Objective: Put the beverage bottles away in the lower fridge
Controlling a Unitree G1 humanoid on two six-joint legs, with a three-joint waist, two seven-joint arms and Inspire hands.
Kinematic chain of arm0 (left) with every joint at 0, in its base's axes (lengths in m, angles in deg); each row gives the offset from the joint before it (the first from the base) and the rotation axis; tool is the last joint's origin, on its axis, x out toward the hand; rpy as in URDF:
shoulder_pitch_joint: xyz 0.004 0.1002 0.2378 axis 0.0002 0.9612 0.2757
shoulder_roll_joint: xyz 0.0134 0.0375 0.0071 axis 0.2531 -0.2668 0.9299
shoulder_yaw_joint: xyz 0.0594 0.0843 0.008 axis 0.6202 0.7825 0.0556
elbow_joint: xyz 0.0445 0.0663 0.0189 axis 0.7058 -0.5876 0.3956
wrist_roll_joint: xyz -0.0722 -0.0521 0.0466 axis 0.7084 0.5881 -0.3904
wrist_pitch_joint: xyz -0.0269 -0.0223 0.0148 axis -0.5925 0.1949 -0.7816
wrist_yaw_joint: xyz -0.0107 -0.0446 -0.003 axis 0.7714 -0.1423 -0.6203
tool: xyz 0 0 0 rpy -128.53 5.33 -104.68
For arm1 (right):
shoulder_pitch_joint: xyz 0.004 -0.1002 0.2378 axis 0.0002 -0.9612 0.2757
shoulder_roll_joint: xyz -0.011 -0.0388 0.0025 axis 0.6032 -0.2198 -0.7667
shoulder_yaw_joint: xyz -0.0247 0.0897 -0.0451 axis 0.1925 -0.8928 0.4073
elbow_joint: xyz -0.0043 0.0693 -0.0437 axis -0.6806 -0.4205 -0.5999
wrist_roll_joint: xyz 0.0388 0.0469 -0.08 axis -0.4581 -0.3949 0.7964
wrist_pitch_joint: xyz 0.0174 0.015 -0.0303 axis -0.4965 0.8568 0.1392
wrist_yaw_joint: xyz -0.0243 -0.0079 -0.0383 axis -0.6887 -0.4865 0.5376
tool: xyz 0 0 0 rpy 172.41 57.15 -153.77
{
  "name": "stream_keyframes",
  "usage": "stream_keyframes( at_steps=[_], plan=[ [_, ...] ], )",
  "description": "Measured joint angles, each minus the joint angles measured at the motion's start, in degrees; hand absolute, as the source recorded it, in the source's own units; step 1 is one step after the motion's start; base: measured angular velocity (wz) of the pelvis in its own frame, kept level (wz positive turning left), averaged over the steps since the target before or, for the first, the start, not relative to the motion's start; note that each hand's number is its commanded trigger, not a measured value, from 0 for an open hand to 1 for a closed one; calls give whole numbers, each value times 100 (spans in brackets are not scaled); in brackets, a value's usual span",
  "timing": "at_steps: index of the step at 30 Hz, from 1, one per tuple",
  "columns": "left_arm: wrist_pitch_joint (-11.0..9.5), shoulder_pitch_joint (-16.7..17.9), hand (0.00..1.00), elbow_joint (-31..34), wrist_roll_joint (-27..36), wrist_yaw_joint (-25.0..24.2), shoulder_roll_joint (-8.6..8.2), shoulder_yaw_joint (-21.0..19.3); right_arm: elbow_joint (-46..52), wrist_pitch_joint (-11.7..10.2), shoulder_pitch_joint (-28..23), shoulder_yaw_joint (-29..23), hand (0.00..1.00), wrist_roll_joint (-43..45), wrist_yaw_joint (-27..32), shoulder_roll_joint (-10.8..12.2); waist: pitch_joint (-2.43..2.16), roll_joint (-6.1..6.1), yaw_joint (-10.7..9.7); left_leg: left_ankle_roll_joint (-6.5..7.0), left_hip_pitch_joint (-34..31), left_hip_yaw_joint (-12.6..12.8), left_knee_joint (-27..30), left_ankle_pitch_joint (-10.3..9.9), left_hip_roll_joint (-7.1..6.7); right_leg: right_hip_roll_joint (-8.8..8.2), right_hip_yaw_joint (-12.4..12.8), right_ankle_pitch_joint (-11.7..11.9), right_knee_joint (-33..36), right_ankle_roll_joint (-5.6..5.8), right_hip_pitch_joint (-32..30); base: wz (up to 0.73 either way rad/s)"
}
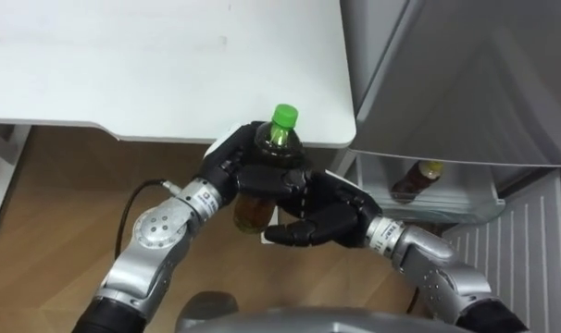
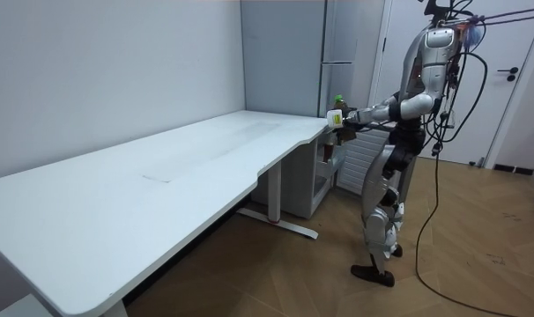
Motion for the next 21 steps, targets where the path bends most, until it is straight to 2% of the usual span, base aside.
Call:
stream_keyframes(
  at_steps=[8,12,16,21],
  plan=[
    [0,-2,100,65,0,-24,-31,35,-241,3,-27,109,0,42,-308,-50,0,20,-66,1,48,-12,-2,-4,0,-1,-22,0,3,2,59,1],
    [0,-2,100,281,-5,-22,-11,74,-287,-2,-31,117,0,47,-354,-35,26,70,-150,6,18,-15,6,-6,-3,-1,-13,-1,-4,3,25,0],
    [-7,-2,100,561,-7,-19,-4,176,-295,2,-50,124,0,47,-421,-53,23,66,-155,6,26,-17,-1,-6,-3,9,-7,-7,-76,10,15,0],
    [-15,-2,100,611,-7,-19,6,190,-298,2,-68,124,0,47,-440,-71,11,47,-154,4,26,-17,2,-6,-6,9,-18,-7,-86,11,22,0]
  ],
)
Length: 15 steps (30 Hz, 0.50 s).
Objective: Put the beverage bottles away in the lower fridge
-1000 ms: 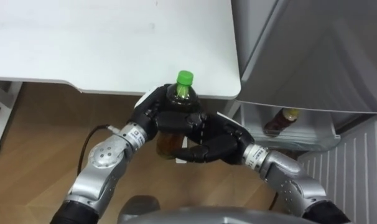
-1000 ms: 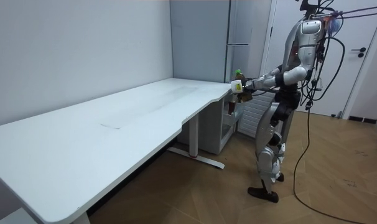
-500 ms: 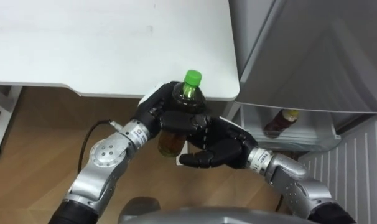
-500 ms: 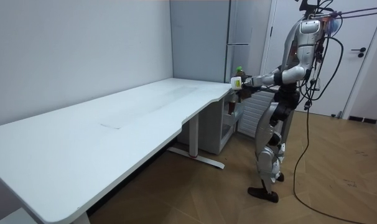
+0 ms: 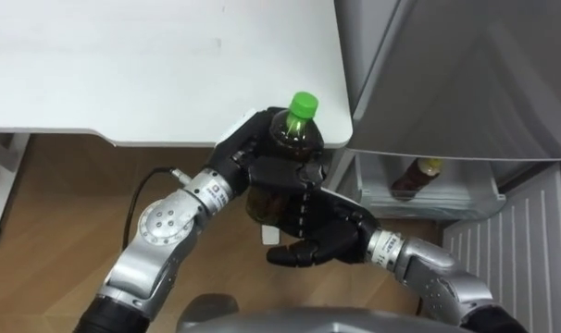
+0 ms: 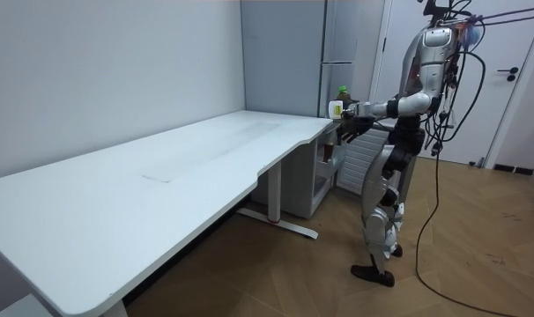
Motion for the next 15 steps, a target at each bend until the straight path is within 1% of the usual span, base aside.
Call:
stream_keyframes(
  at_steps=[7,12,15],
  plan=[
    [0,0,100,0,0,0,36,0,2,5,-19,-2,0,17,0,-2,-8,-11,1,-1,-4,7,-89,1,-12,-9,2,0,0,0,2,0],
    [0,0,100,0,0,-4,182,3,14,16,-26,0,0,20,-69,-5,-24,-22,-3,-1,30,21,-94,1,-16,-14,8,1,-5,2,15,0],
    [0,0,100,0,0,-5,207,3,24,28,-26,0,0,20,-75,-5,-30,-13,-3,-2,39,21,-102,1,-16,-15,6,3,0,1,22,0]
  ],
)
